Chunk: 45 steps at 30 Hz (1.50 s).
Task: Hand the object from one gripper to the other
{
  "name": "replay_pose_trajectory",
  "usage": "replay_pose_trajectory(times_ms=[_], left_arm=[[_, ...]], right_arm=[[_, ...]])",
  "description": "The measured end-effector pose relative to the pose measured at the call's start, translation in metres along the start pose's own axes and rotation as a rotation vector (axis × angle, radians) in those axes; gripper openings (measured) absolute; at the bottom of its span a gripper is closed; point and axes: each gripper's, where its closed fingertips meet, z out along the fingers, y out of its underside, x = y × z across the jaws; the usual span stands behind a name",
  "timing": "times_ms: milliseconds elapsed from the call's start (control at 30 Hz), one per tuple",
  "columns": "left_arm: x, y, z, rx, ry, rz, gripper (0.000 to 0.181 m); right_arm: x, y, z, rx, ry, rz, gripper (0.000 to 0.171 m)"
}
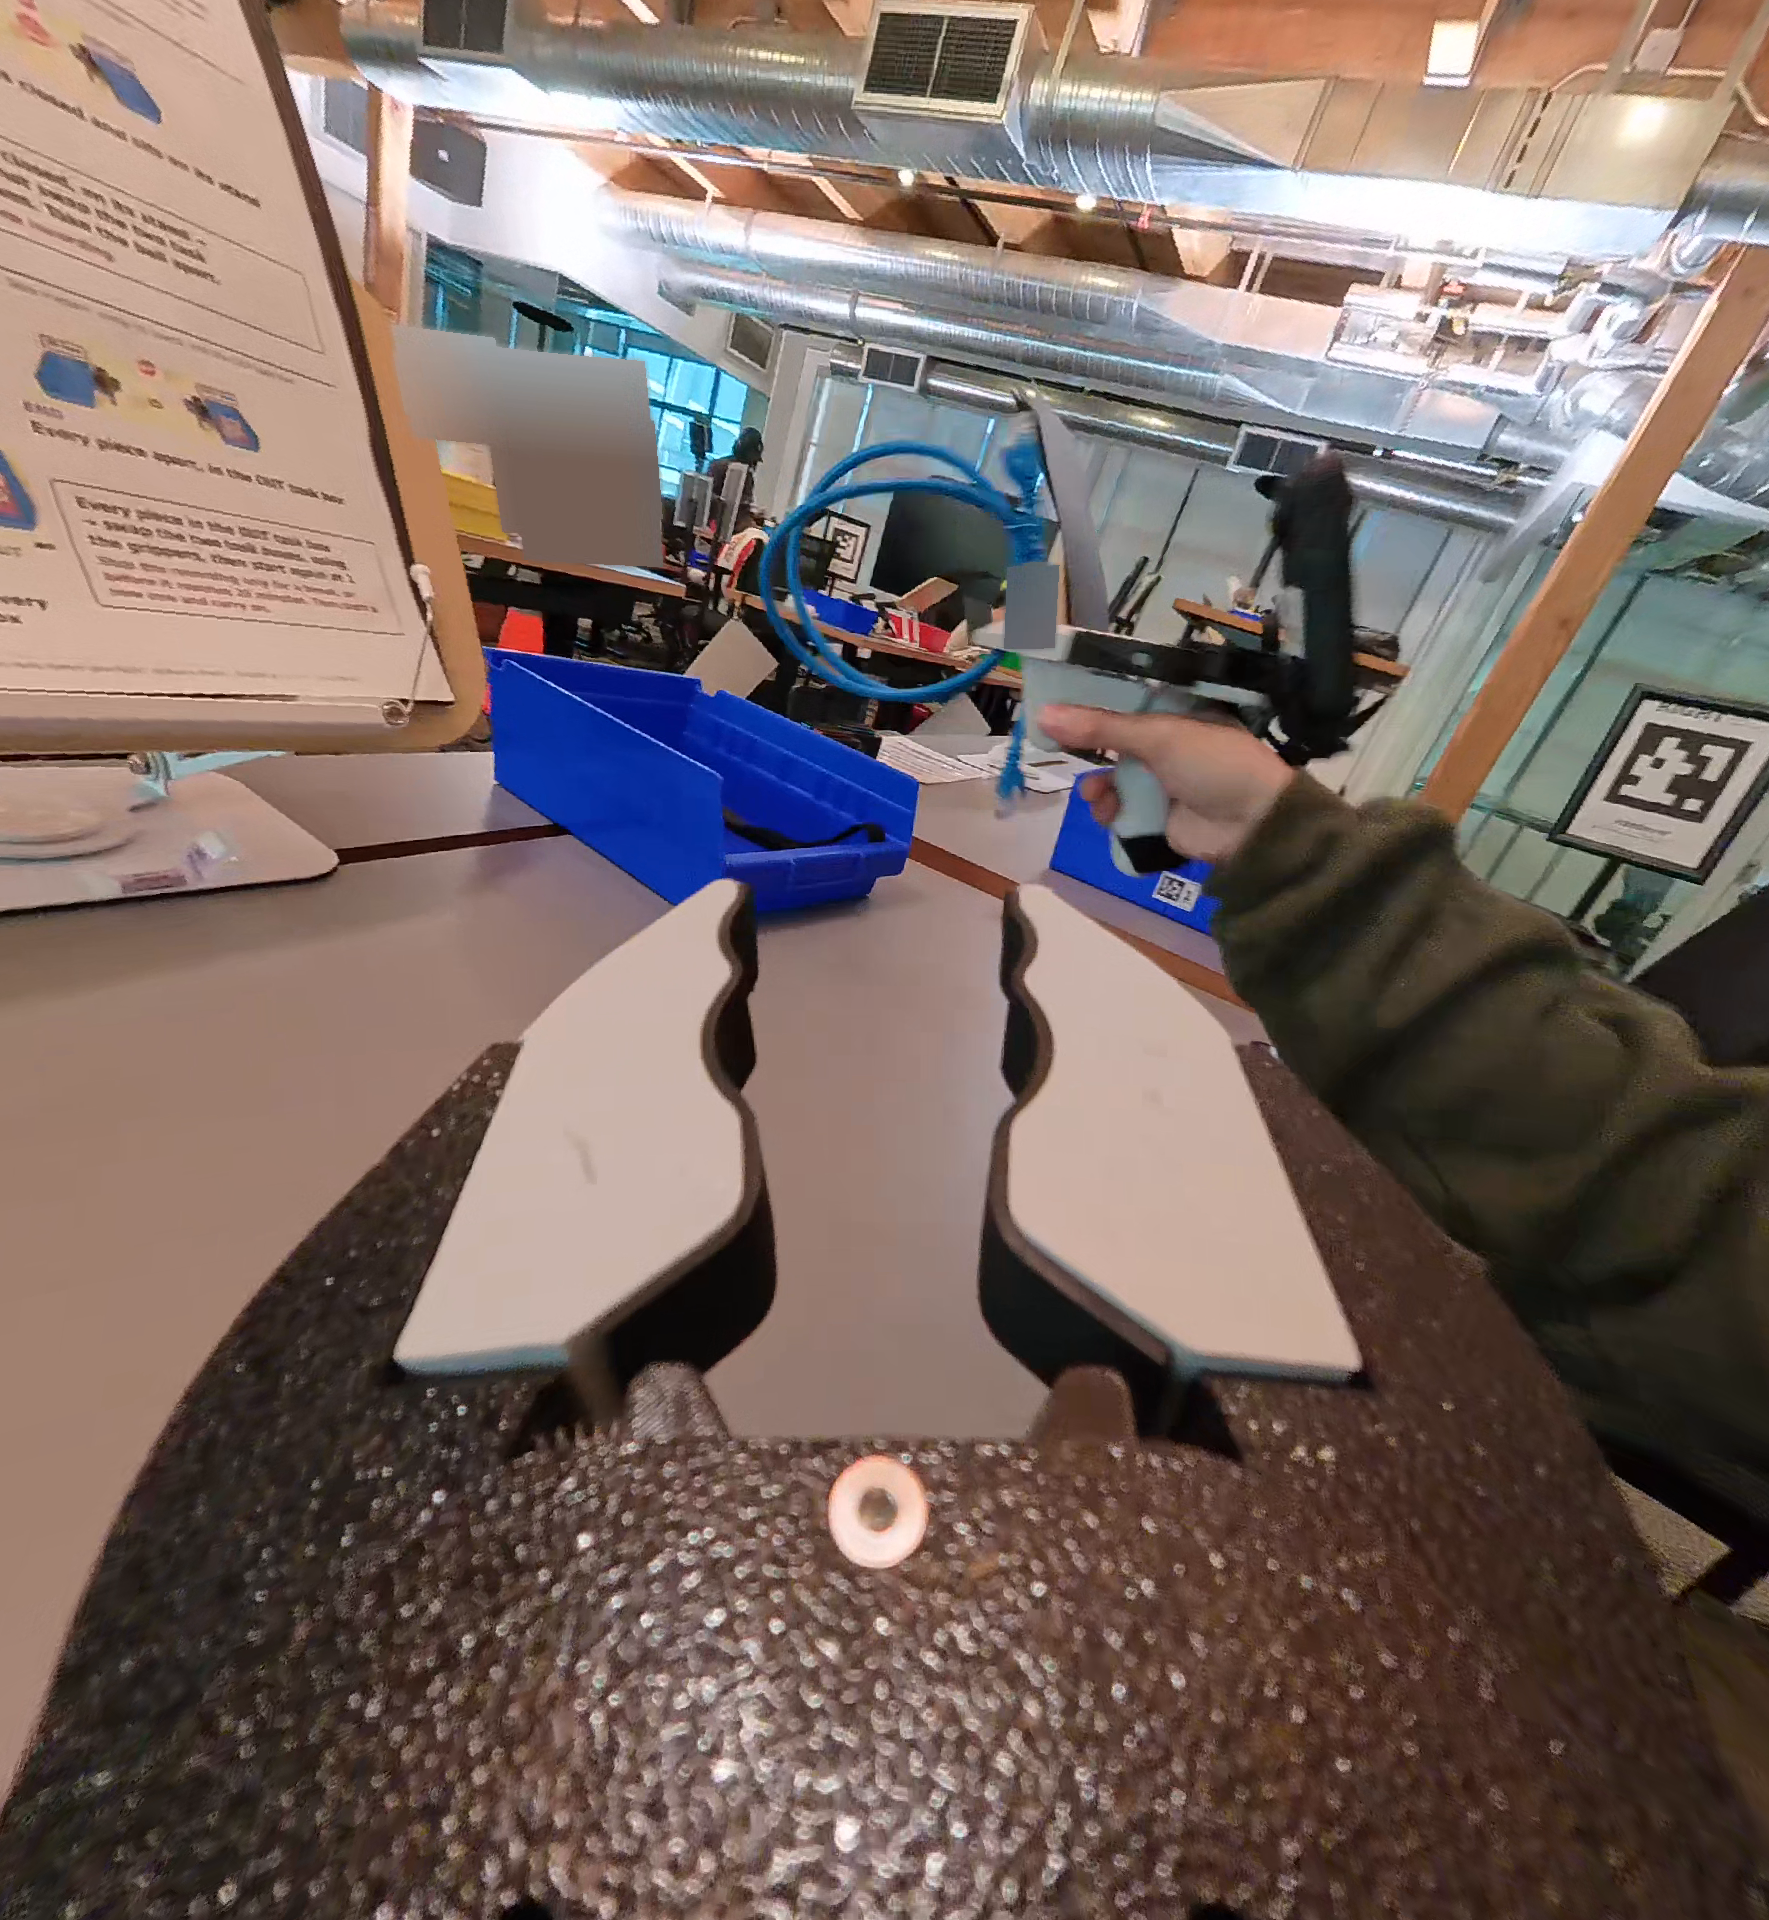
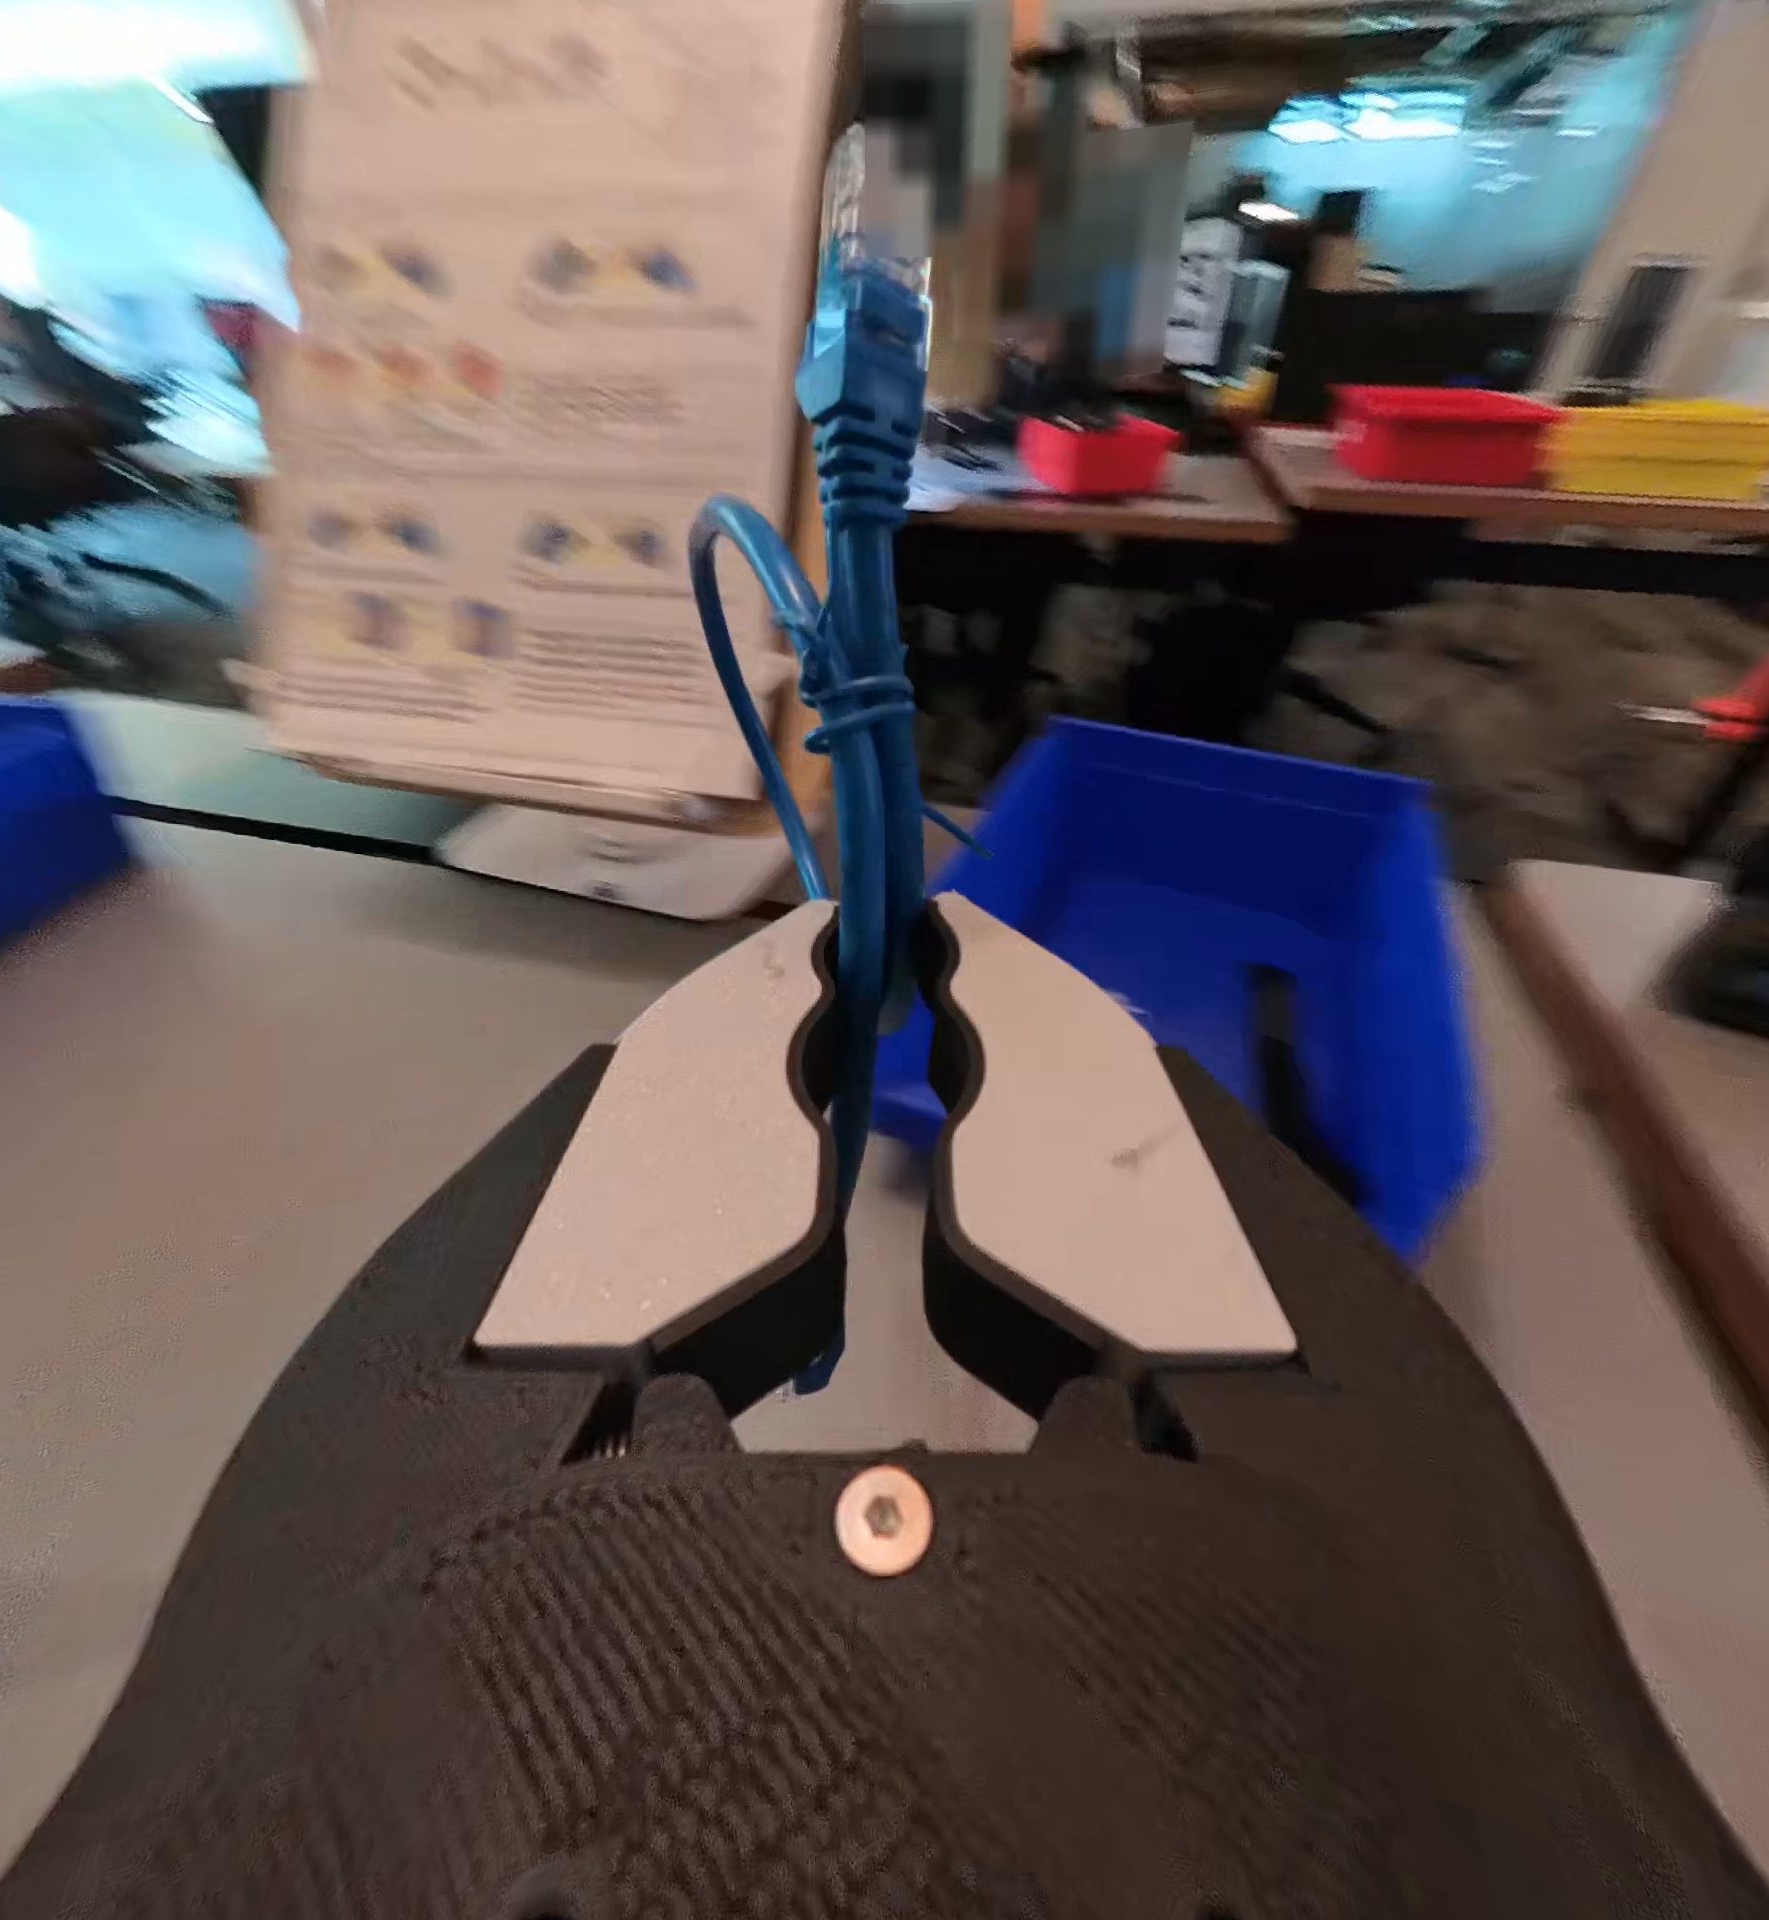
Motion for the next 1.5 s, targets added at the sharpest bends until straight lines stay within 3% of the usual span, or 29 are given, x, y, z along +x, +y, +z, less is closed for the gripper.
replay_pose_trajectory(times_ms=[133, 367, 633, 767, 833, 967, 1100, 1267, 1367, 1500], left_arm=[[-0.01, 0.007, -0.001, -0.052, -0.053, 0.021, 0.041], [-0.014, 0.02, -0.003, -0.145, -0.056, 0.096, 0.04], [-0.029, 0.021, -0.009, -0.161, -0.08, 0.078, 0.04], [-0.037, 0.018, -0.014, -0.15, -0.103, 0.057, 0.04], [-0.042, 0.015, -0.019, -0.149, -0.123, 0.06, 0.04], [-0.056, -0.002, -0.037, -0.128, -0.187, 0.092, 0.04], [-0.083, -0.019, -0.068, -0.146, -0.309, 0.15, 0.04], [-0.147, -0.044, -0.126, -0.252, -0.588, 0.327, 0.029], [-0.192, -0.054, -0.141, -0.43, -0.649, 0.451, 0.032], [-0.246, -0.072, -0.143, -0.81, -0.606, 0.807, 0.042]], right_arm=[[0.074, 0.007, 0.052, -0.143, 0.248, -0.128, 0.013], [0.138, 0.056, 0.137, -0.436, 0.42, -0.298, 0.013], [0.127, 0.105, 0.181, -0.631, 0.385, -0.486, 0.013], [0.093, 0.123, 0.189, -0.632, 0.208, -0.319, 0.031], [0.081, 0.121, 0.187, -0.614, 0.139, -0.168, 0.062], [0.07, 0.087, 0.163, -0.454, 0.059, 0.004, 0.098], [0.033, 0.057, 0.106, -0.243, -0.068, 0.041, 0.104], [-0.055, 0.085, 0.03, -0.139, -0.365, 0.045, 0.101], [-0.086, 0.098, 0.012, -0.103, -0.436, 0.076, 0.099], [-0.13, 0.094, 0.005, -0.086, -0.627, 0.02, 0.095]])
